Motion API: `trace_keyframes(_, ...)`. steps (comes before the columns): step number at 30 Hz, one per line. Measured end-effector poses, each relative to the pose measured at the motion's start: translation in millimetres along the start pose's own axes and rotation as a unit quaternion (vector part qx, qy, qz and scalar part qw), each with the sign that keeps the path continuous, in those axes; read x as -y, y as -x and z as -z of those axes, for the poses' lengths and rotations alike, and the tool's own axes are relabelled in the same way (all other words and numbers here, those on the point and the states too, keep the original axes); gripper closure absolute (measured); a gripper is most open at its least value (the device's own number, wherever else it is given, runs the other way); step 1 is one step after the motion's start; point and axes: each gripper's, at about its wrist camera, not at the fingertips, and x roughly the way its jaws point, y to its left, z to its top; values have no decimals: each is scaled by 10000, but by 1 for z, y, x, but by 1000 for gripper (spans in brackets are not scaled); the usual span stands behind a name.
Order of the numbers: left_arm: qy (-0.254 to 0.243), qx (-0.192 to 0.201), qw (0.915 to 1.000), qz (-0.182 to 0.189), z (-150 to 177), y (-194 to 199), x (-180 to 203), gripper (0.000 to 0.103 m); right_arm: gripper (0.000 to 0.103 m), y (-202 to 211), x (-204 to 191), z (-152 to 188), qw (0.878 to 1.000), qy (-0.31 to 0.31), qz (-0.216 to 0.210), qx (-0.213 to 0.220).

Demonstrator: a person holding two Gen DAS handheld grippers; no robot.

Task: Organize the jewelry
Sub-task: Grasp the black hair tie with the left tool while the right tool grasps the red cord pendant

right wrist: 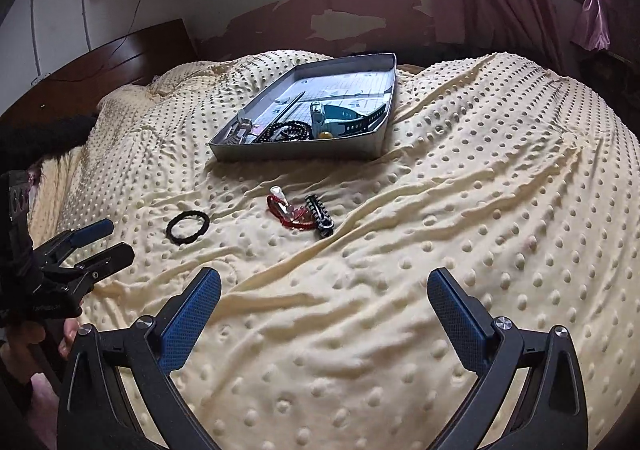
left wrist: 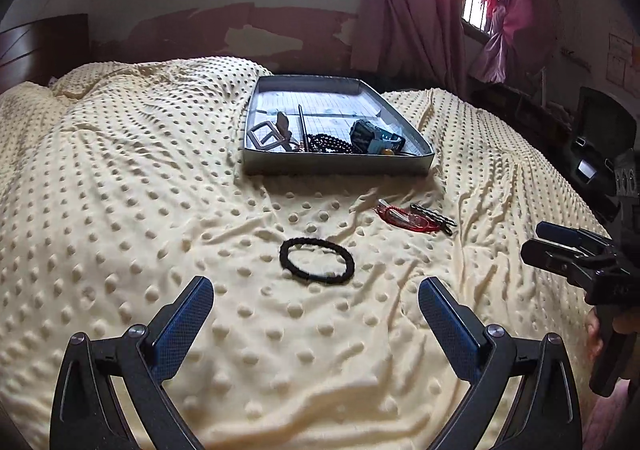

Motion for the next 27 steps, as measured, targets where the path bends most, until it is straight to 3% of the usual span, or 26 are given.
trace_keyframes(3, 76, -215, 9997, 105, -8, -18, -4, 0, 2, -13, 2, -6, 10000, 16, -21, -8)
trace_keyframes(7, 179, -436, 9987, 193, -10, -34, -7, 0, 18, -26, 1, -11, 9999, 145, -5, -57)
trace_keyframes(9, 179, -539, 9982, 216, -10, -39, -8, 5, 24, -32, -2, -13, 9997, 234, -59, -77)
trace_keyframes(11, 170, -644, 9976, 210, -9, -43, -7, 18, 34, -35, -6, -14, 9993, 335, -149, -102)
trace_keyframes(16, 214, -717, 9968, 290, -7, -48, -8, 33, 58, -44, -18, -14, 9972, 525, -472, -260)
trace_keyframes(19, 253, -750, 9962, 358, -7, -51, -9, 42, 59, -52, -25, -14, 9955, 613, -610, -393)
trace_keyframes(22, 293, -786, 9956, 409, -6, -55, -11, 50, 67, -65, -31, -15, 9939, 618, -683, -602)
trace_keyframes(27, 433, -895, 9937, 518, -7, -62, -16, 59, 67, -87, -30, -19, 9943, 387, -511, -858)
